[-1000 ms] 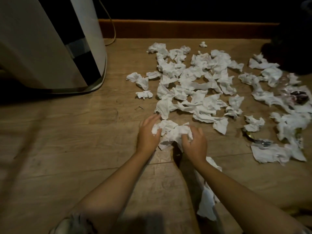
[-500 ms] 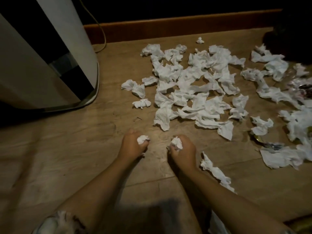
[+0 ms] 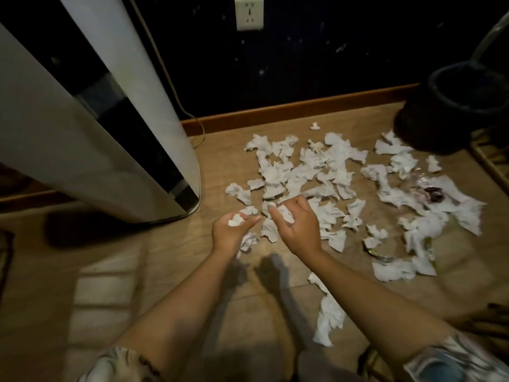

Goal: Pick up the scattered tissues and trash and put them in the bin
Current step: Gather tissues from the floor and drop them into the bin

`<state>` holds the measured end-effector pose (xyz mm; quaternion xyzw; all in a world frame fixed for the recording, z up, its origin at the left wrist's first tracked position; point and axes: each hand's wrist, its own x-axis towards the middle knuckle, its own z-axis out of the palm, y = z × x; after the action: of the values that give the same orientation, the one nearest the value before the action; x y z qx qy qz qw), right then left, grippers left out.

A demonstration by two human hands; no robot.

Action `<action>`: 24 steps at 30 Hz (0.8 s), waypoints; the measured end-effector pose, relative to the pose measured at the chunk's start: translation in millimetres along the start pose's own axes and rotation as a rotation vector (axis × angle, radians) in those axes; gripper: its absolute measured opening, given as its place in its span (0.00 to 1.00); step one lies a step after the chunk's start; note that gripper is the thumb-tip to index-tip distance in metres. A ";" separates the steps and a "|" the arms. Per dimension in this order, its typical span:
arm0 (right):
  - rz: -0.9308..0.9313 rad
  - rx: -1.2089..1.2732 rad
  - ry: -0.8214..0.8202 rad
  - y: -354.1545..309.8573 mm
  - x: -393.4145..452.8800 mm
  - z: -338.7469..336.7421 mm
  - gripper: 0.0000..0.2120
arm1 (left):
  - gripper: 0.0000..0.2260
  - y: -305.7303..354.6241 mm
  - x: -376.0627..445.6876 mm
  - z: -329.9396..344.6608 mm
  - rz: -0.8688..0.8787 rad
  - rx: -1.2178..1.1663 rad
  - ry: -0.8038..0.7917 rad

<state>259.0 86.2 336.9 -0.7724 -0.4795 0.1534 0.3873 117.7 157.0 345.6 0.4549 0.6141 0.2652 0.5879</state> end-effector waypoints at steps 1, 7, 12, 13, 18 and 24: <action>0.027 0.032 0.019 -20.5 0.0 -20.5 0.23 | 0.11 25.5 -20.6 -1.7 -0.013 -0.008 -0.004; 0.102 0.001 0.172 -139.1 21.4 -154.7 0.18 | 0.21 183.2 -123.5 -6.3 -0.082 0.028 -0.034; 0.097 -0.039 0.207 -214.7 41.7 -271.4 0.27 | 0.09 305.6 -194.6 6.0 0.007 0.082 -0.092; 0.095 -0.016 0.187 -226.7 47.0 -293.5 0.28 | 0.08 328.2 -206.3 10.1 0.024 0.075 -0.103; -0.010 -0.015 0.186 -270.9 73.7 -386.4 0.26 | 0.05 409.1 -244.0 29.5 0.100 0.099 -0.115; 0.126 -0.024 0.273 -290.1 113.0 -440.3 0.11 | 0.16 473.1 -265.7 53.8 0.166 0.072 -0.229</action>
<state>402.1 54.4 855.8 -0.8192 -0.3746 0.0653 0.4294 258.6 125.3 871.5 0.5521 0.5123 0.2373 0.6135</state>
